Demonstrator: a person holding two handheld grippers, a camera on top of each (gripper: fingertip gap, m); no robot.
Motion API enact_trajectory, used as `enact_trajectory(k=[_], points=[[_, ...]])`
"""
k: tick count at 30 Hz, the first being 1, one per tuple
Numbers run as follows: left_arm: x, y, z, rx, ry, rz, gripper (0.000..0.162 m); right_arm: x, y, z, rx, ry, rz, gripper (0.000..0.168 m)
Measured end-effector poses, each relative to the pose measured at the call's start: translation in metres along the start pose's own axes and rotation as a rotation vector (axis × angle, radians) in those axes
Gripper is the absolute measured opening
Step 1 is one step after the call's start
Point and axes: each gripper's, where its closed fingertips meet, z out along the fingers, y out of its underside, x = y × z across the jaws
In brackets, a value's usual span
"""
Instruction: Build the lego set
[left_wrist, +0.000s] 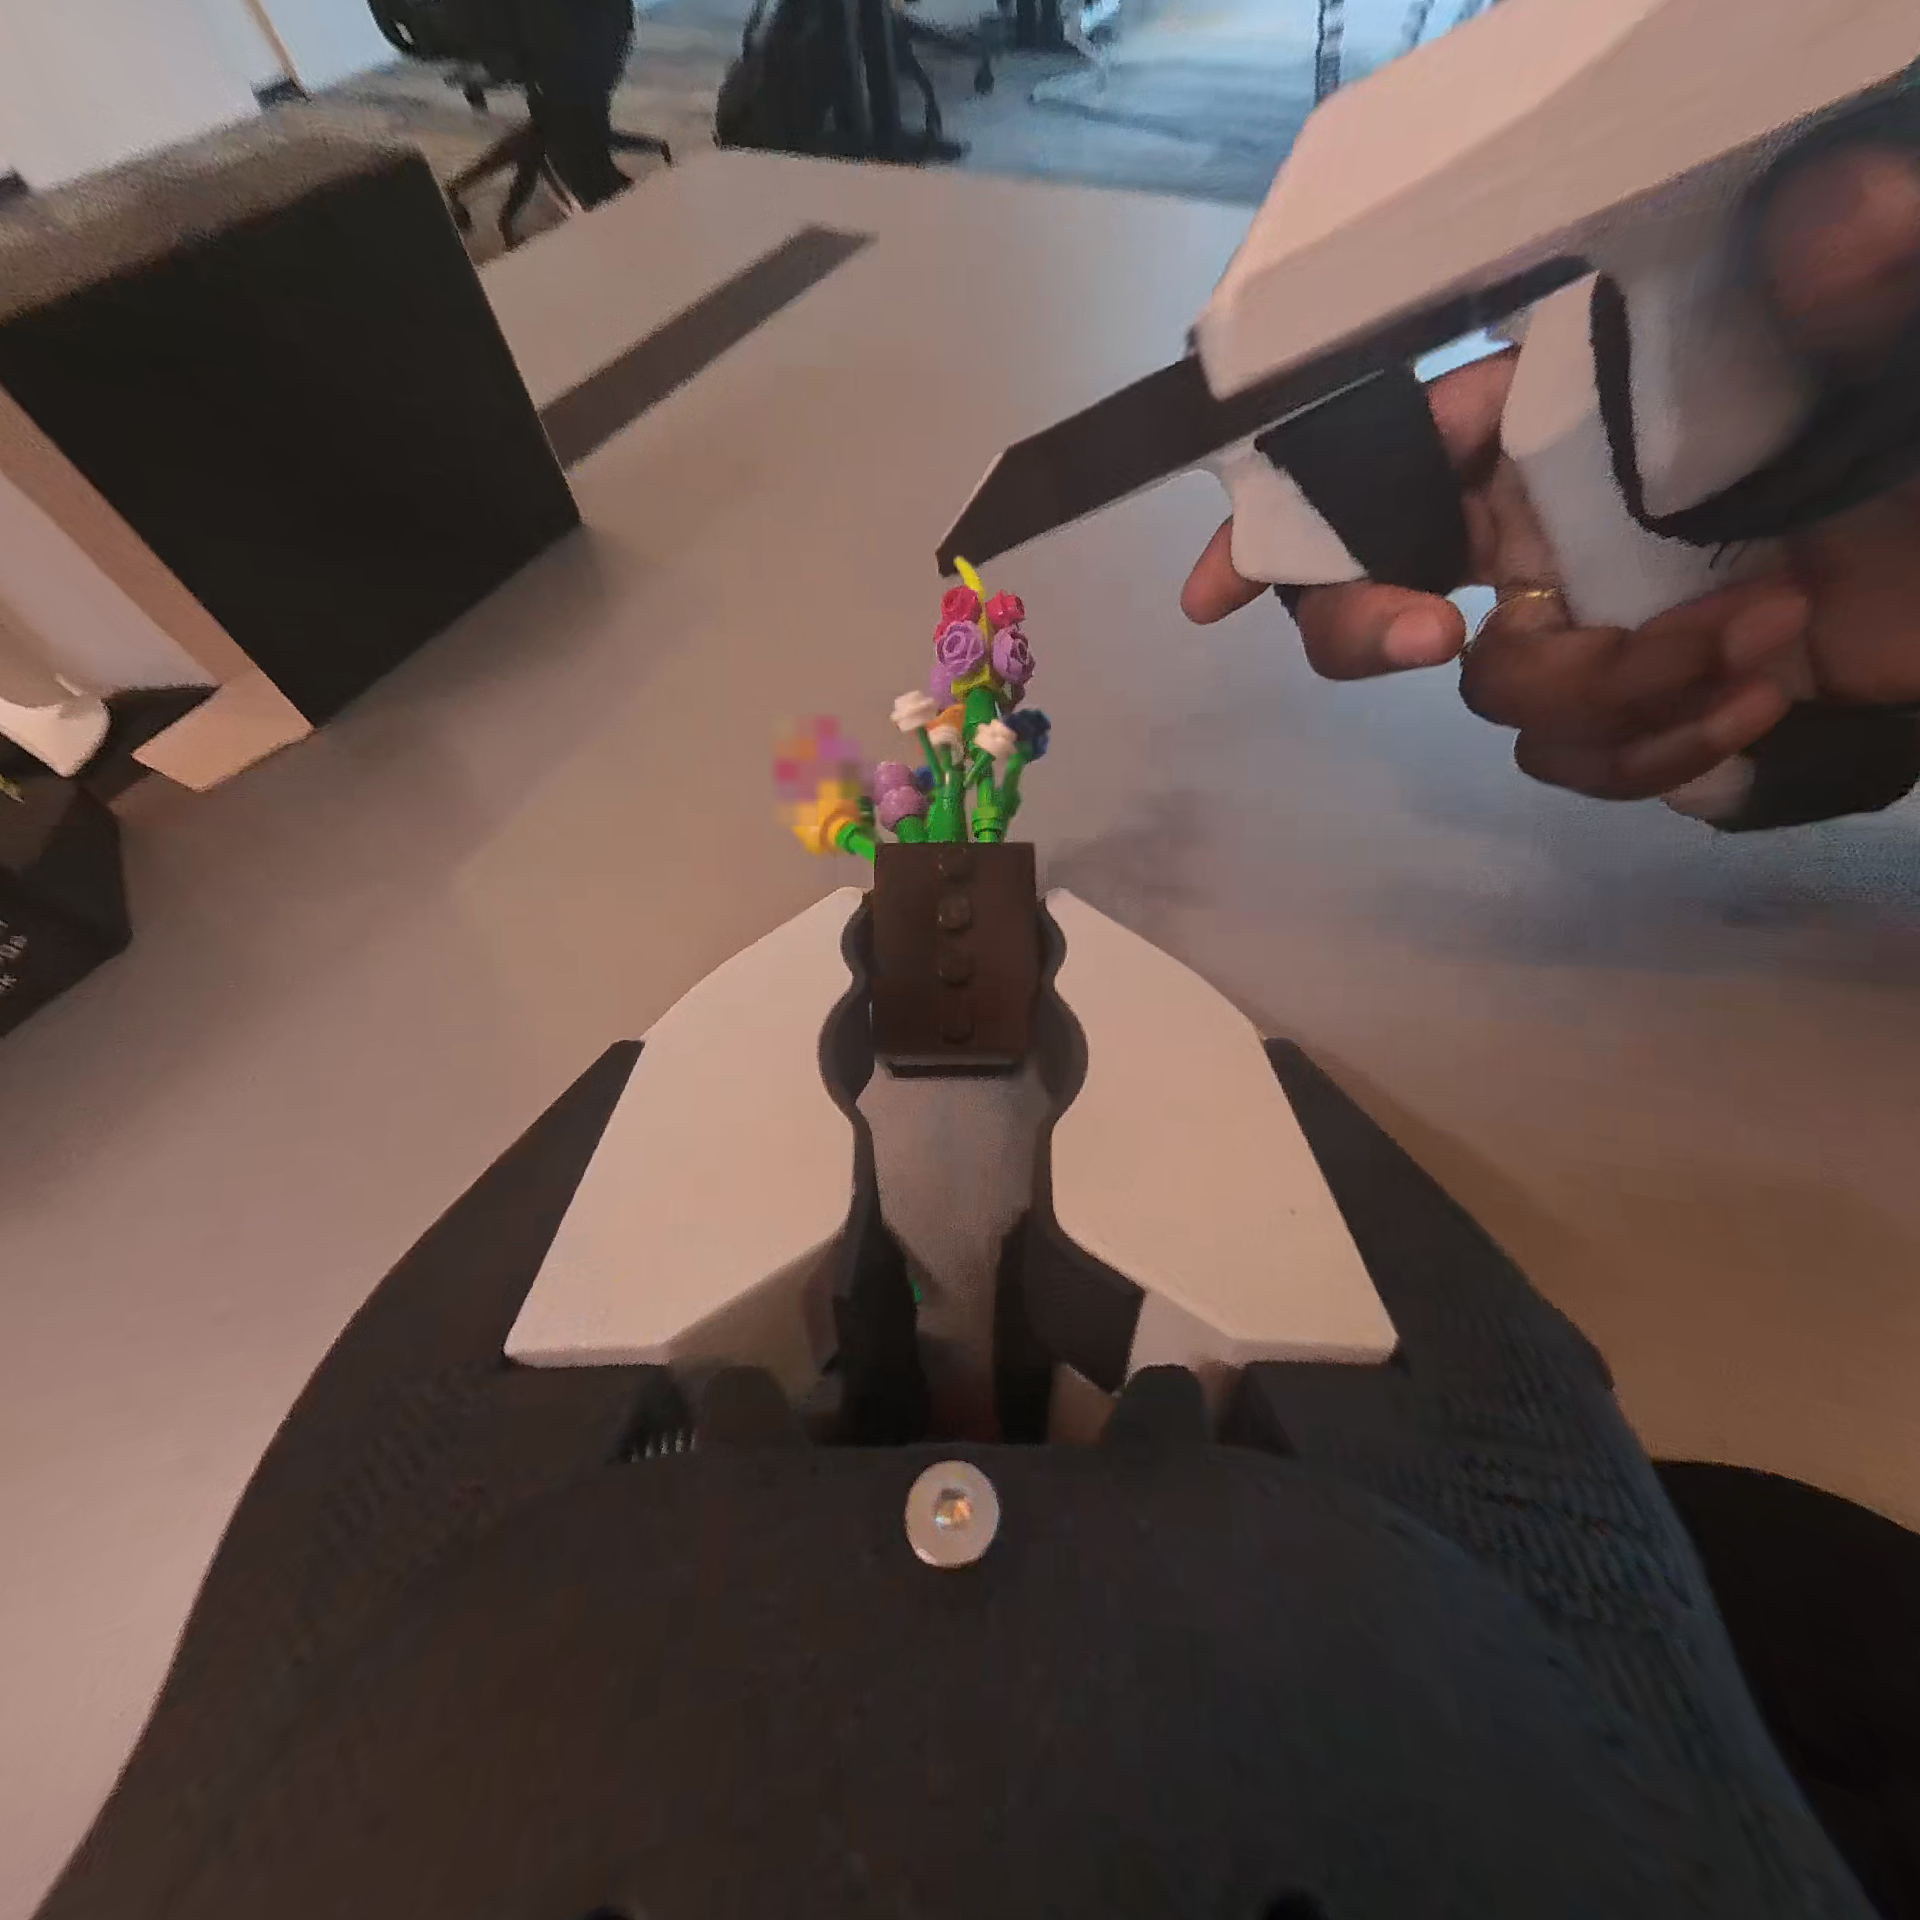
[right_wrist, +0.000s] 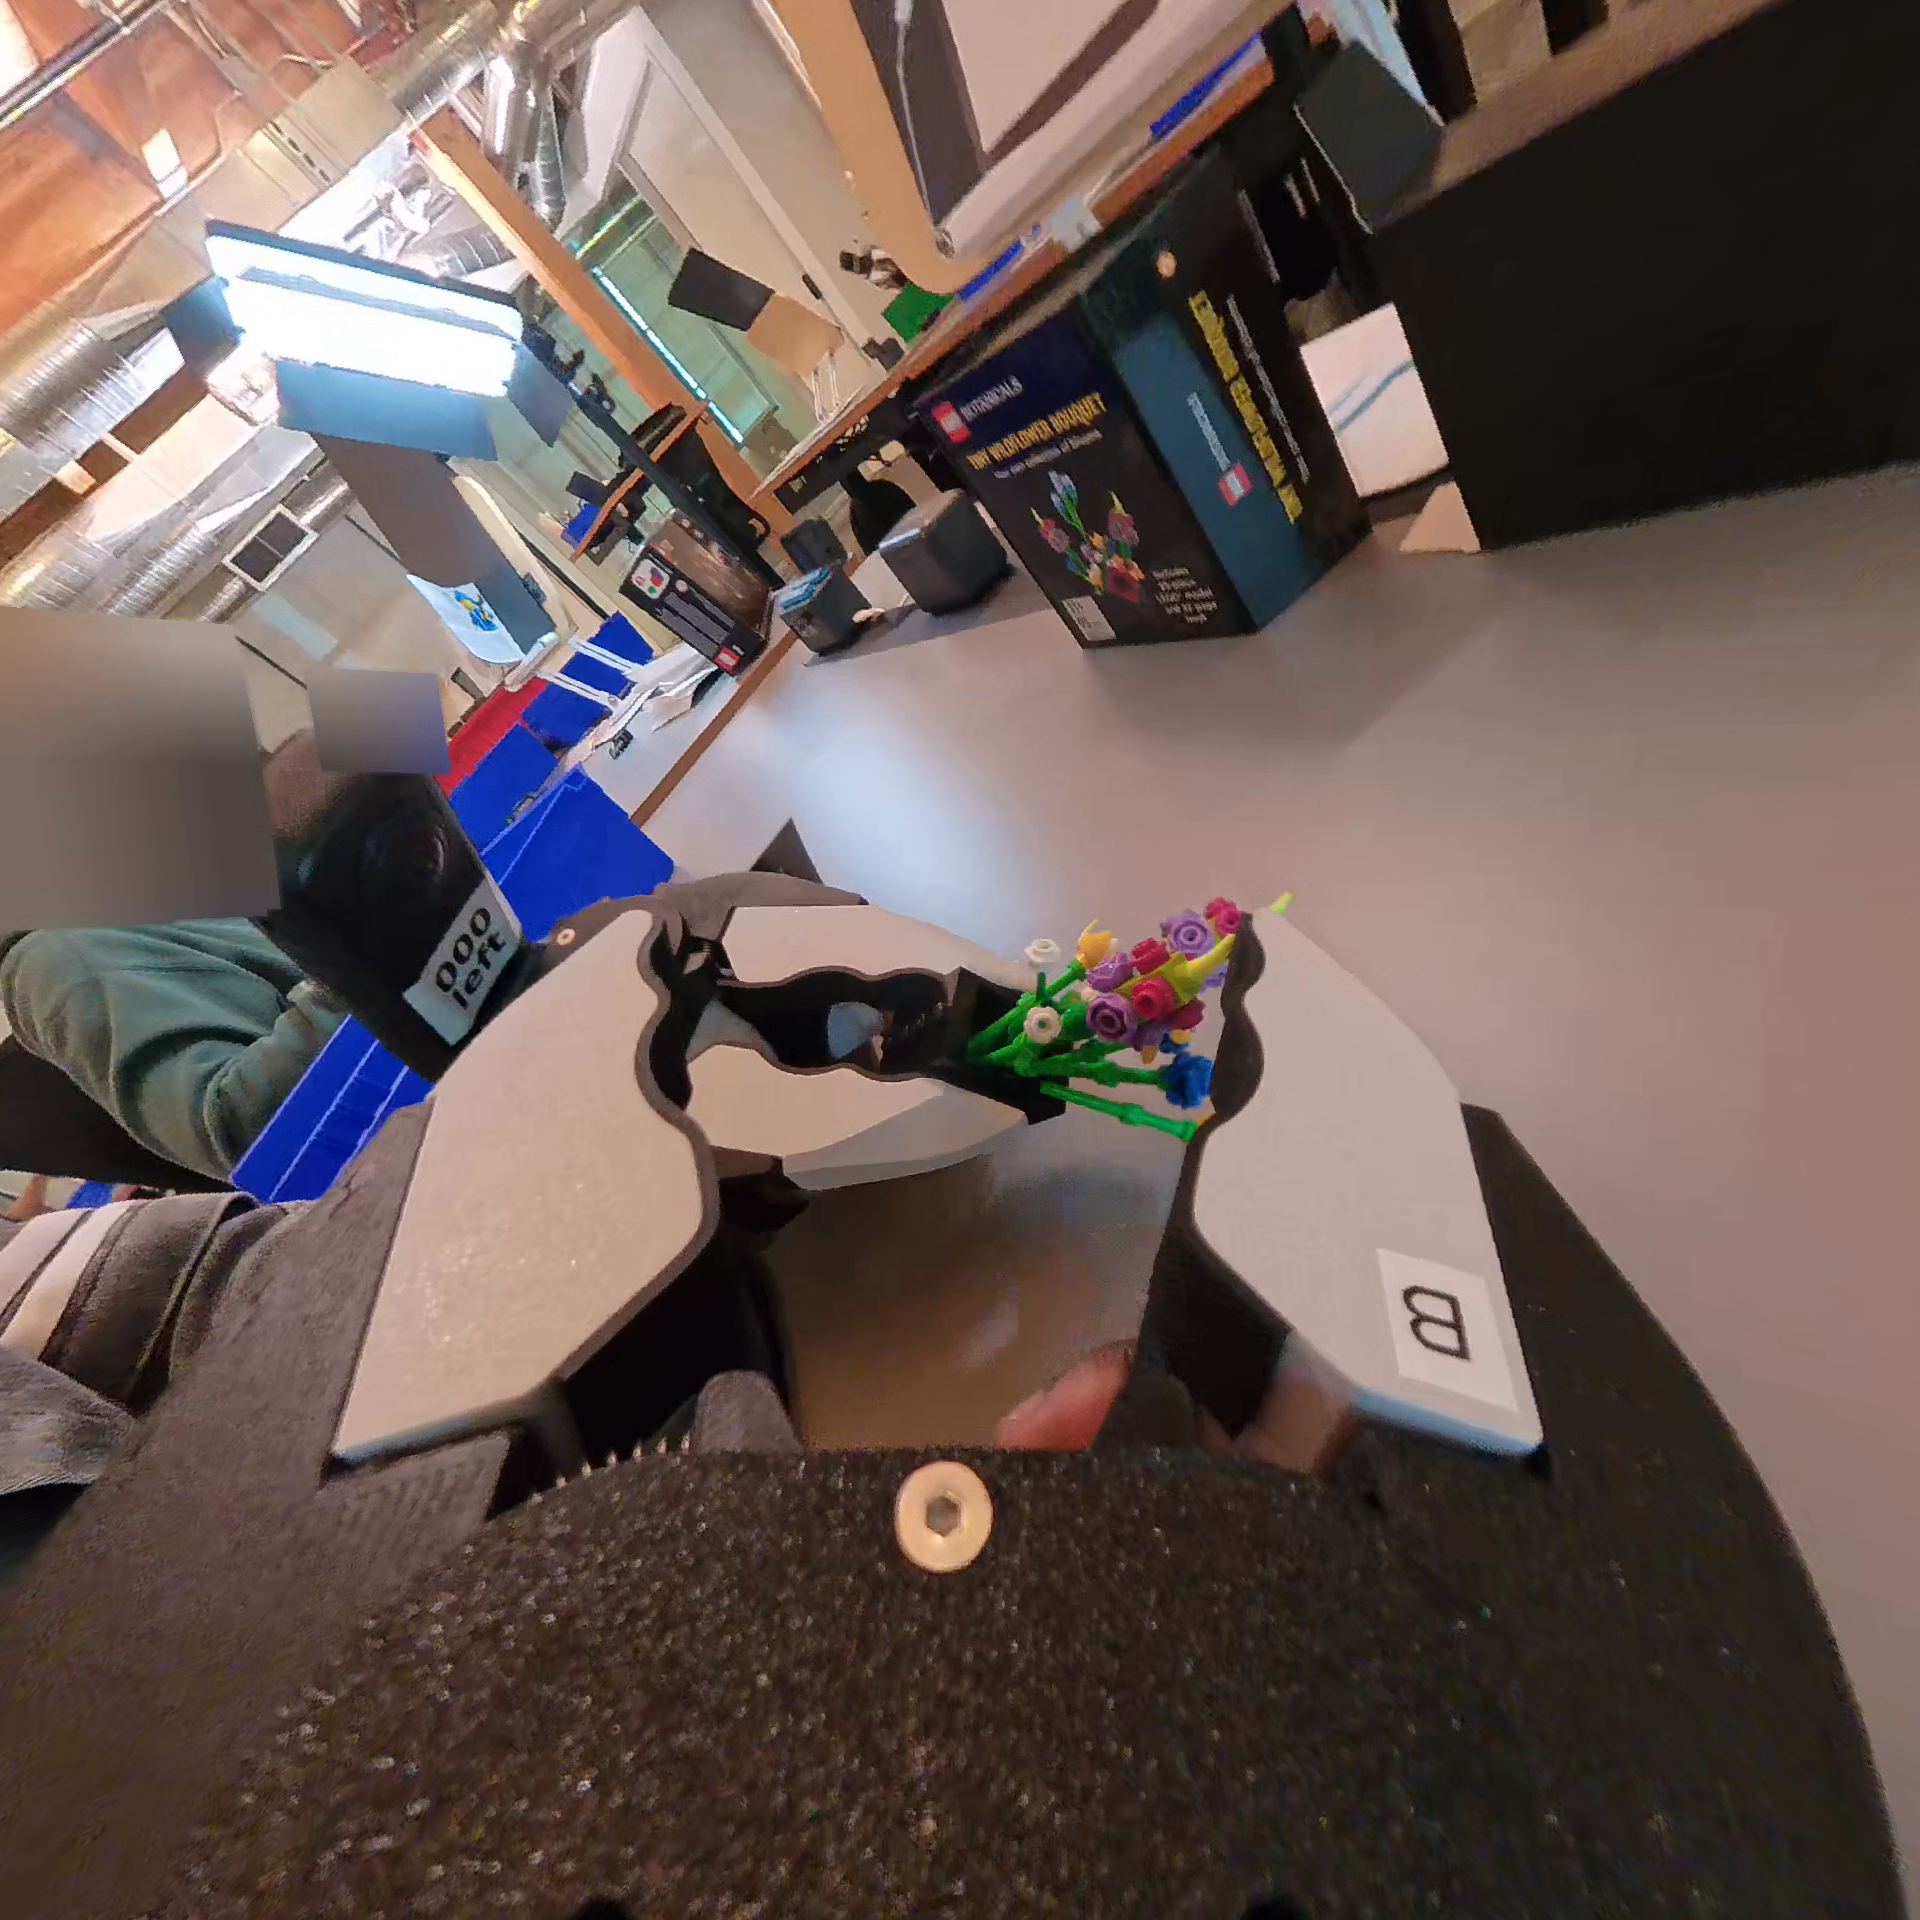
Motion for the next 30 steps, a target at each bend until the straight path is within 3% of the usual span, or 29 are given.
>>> enact_trajectory(k=[8, 14, 23, 30], points=[[-0.005, -0.034, -0.019, 0.286, -0.033, -0.041, 0.027, -0.051, -0.023, 0.001, -0.023, -0.066, -0.160, 0.090], [-0.008, -0.037, -0.028, 0.354, -0.020, -0.096, 0.027, -0.063, -0.021, 0.005, -0.031, -0.072, -0.199, 0.093], [-0.008, -0.037, -0.031, 0.367, -0.006, -0.102, 0.027, -0.058, -0.020, -0.005, 0.021, -0.113, -0.129, 0.092], [-0.004, -0.048, -0.039, 0.455, 0.041, -0.115, 0.027, -0.042, -0.014, -0.019, 0.075, -0.111, -0.208, 0.093]])
